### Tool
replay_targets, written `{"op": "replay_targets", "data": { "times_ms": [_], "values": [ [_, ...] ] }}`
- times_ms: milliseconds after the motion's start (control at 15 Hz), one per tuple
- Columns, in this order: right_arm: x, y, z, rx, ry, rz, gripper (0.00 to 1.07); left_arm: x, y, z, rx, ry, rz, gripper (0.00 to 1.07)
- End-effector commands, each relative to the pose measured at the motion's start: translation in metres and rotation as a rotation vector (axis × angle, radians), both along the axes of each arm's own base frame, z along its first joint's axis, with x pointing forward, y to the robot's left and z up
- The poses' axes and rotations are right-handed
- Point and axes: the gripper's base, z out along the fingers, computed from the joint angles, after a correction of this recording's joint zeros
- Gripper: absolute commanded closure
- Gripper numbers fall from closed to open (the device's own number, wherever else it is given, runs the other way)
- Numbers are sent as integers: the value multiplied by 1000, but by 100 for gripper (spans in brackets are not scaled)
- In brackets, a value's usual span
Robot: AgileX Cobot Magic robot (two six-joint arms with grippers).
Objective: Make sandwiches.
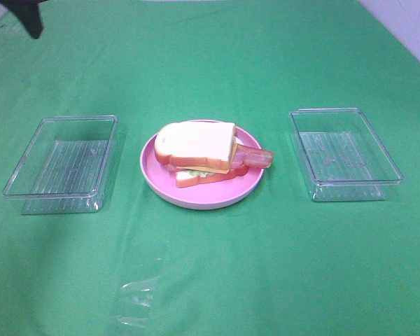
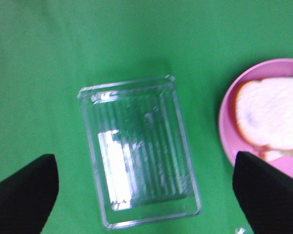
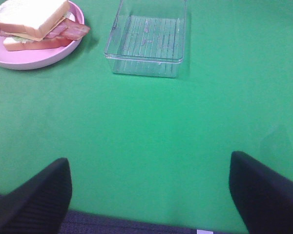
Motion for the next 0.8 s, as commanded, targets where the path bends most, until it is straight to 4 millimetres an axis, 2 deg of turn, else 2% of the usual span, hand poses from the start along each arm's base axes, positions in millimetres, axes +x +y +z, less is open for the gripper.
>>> {"op": "replay_targets", "data": {
  "times_ms": [67,200,267,467,600,667,800],
  "values": [
    [-3,0,-1,5,-34,-8,23,-56,34,7,9,119,66,18],
    [-3,0,-1,5,-34,-8,23,-108,51,14,7,108,108,18],
    [-3,0,-1,5,-34,-8,23,-145,55,13,17,103,113,18],
    [-3,0,-1,5,-34,-8,23,-217,56,12,16,18,115,18],
    [-3,0,-1,5,-34,-8,23,-256,57,8,6,-86,115,18],
    [-3,0,-1,5,-34,-8,23,-266,57,7,3,-125,115,18],
    [-3,0,-1,5,-34,-8,23,-302,57,1,-9,-283,116,18]
  ]
}}
